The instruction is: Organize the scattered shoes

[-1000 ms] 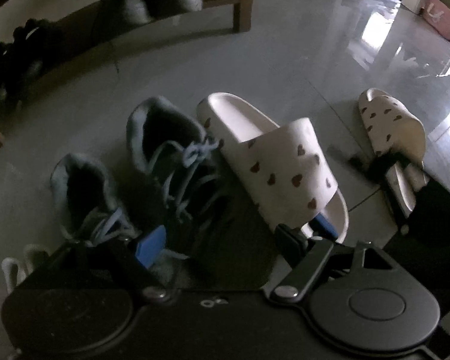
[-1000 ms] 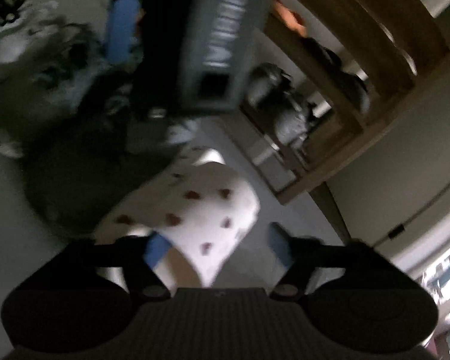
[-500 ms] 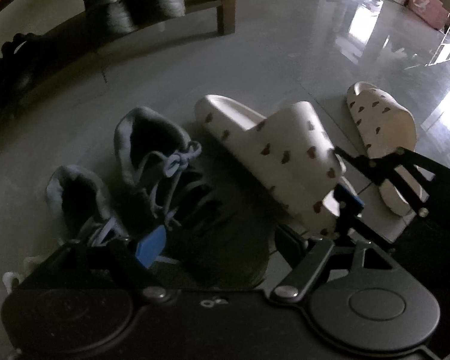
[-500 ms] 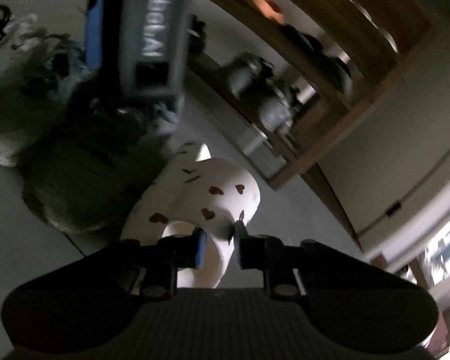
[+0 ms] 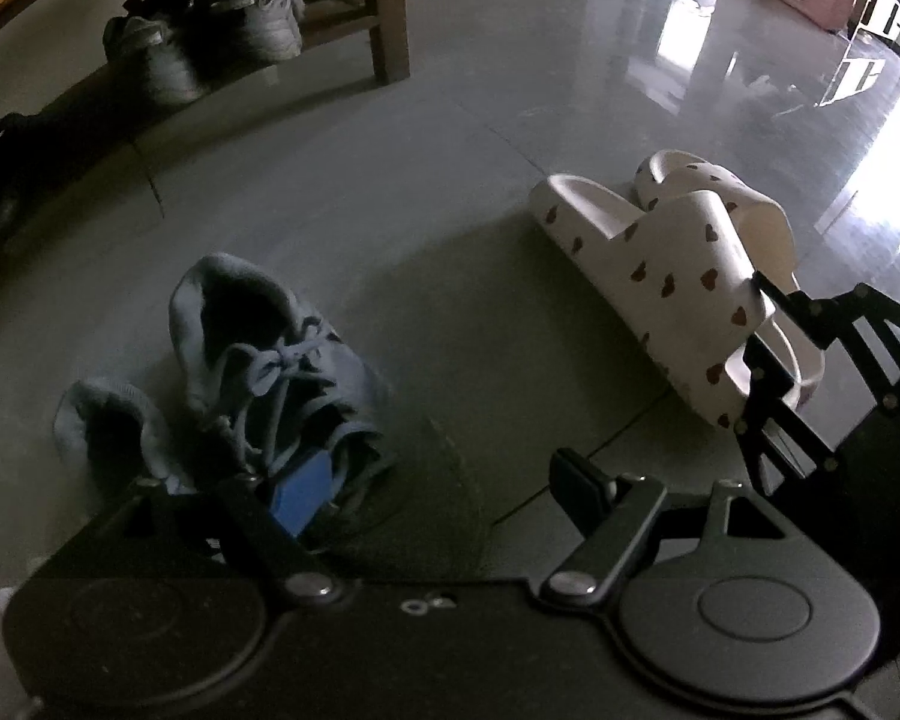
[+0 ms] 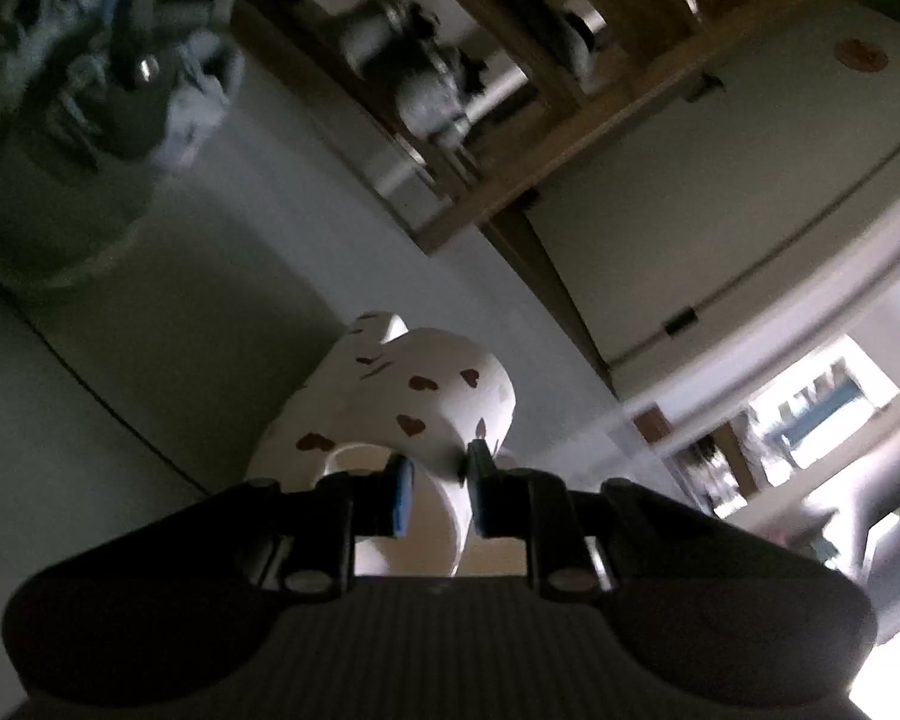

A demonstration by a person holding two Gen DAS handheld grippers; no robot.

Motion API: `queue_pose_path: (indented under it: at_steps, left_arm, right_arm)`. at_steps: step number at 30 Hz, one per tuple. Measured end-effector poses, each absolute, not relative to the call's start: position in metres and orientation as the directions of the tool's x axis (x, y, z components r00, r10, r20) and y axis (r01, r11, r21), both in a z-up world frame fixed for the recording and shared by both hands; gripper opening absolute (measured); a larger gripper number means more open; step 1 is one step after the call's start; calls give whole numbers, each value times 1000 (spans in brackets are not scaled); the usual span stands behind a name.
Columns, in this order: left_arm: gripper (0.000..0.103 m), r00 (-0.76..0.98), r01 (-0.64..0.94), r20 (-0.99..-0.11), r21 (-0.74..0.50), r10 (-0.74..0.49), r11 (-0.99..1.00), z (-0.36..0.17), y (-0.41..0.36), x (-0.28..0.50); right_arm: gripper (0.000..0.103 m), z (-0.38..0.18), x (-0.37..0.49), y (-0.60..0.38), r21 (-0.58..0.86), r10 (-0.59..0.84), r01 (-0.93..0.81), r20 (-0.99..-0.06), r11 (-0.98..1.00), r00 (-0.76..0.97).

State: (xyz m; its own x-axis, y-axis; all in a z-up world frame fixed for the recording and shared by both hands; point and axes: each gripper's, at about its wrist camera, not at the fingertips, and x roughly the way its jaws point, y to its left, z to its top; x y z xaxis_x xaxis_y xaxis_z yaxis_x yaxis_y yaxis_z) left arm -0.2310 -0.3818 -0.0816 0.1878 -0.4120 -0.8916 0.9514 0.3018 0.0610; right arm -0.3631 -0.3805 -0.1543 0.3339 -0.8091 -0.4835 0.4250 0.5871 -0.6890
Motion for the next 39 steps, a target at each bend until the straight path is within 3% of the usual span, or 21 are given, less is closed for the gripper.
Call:
queue_pose_path:
  at_steps: [2,4,5,6,11,16,19,22,28,32,37,39]
  left_arm:
    - [80,193,951,-891,67,-410,302,-82,-382,-231]
    - [80,189,950,-897,65,-400,304,-83,-381,-229]
    - [80,184,950,-900,60,-396,306,-83,-381,-229]
    - [80,180,950,-902,56,-393,307,-83,-380,-228]
    - [80,171,955,-904,54,-393,293,-85,-383,-229]
    - [80,149,961,-902,35,-406,274,-87,-397,-233]
    - [80,145,965,-897,35,-418,261,-84,-403,-237]
    - [80,147,963,-896,32,-420,268,-85,-408,-238]
    - [80,137,952,-904,6,-406,307,-90,-422,-238]
    - [80,134,943,-910,-5,-393,333,-94,-436,-238]
    - [80,102,920,-916,-61,-387,386,-101,-465,-236]
    - [80,100,913,-914,-72,-394,400,-103,-475,-234]
  right_arm:
    - [27,-160,-363,-380,-691,-812,426,-496,584,309]
    - [52,-170,-358,-377,-721,-800,348,-518,599,303]
    - [74,-171,-360,-375,-726,-800,338,-518,598,304]
    - [79,-168,-366,-372,-718,-780,311,-535,623,325]
    - [79,-143,-397,-374,-611,-699,340,-614,715,367]
    - [81,-99,-424,-437,-201,-588,710,-727,675,354]
    - [81,-96,-442,-485,148,-493,887,-785,437,374]
    - [80,-113,-456,-530,413,-453,904,-788,113,417]
    - [80,-139,-447,-555,494,-511,868,-761,-57,400]
    - [70,-153,-439,-568,494,-522,865,-763,-89,382]
    - [48,-160,-432,-580,479,-537,876,-754,-56,378]
    - [27,-163,-434,-582,499,-544,866,-734,-26,406]
